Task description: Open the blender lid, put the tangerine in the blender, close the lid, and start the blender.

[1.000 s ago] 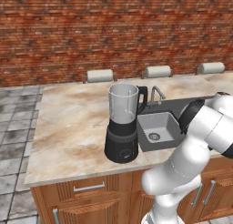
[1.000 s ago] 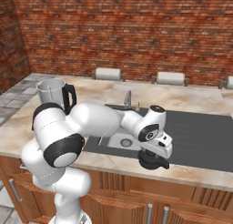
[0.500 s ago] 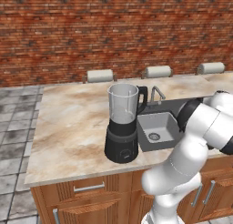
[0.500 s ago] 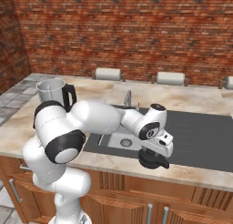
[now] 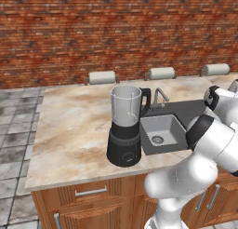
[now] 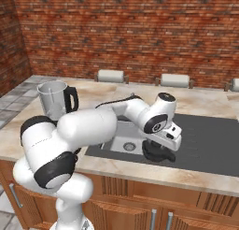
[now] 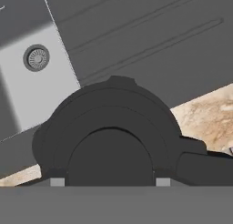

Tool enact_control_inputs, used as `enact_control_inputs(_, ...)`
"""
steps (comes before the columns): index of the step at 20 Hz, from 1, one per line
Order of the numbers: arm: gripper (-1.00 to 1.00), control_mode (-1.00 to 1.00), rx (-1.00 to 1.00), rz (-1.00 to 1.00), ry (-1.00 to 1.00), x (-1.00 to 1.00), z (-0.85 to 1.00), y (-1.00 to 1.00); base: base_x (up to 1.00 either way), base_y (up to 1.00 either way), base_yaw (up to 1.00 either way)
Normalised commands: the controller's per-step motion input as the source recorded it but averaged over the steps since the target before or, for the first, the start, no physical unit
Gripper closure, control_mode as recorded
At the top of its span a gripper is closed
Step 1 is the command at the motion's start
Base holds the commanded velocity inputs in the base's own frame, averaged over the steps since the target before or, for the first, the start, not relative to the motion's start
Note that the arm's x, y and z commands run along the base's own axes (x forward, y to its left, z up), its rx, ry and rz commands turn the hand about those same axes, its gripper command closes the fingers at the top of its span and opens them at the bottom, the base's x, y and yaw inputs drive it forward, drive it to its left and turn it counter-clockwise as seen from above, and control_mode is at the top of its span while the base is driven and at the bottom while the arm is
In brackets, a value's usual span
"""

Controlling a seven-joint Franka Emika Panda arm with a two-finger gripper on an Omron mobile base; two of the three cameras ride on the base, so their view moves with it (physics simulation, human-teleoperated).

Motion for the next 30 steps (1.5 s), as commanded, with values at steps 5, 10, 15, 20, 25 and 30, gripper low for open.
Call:
enact_control_inputs(5, 1.0, -1.0, 0.0, 0.03, -0.19, -0.35, 1.0, 0.16, 0.0, 0.0, 0.0)
enact_control_inputs(10, 1.0, -1.0, 0.0, 0.02, -0.1, -0.33, 1.0, 0.26, 0.0, 0.0, 0.0)
enact_control_inputs(15, 1.0, -1.0, 0.0, 0.01, -0.08, -0.31, 1.0, 0.34, 0.0, 0.0, 0.0)
enact_control_inputs(20, 1.0, -1.0, 0.0, 0.01, -0.01, -0.1, 1.0, 0.52, 0.0, 0.0, 0.0)
enact_control_inputs(25, 1.0, -1.0, 0.0, 0.0, 0.0, 0.0, 1.0, 0.63, 0.0, 0.0, 0.0)
enact_control_inputs(30, 1.0, -1.0, 0.0, 0.0, 0.03, 0.0, 0.9, 0.75, 0.0, 0.0, 0.0)
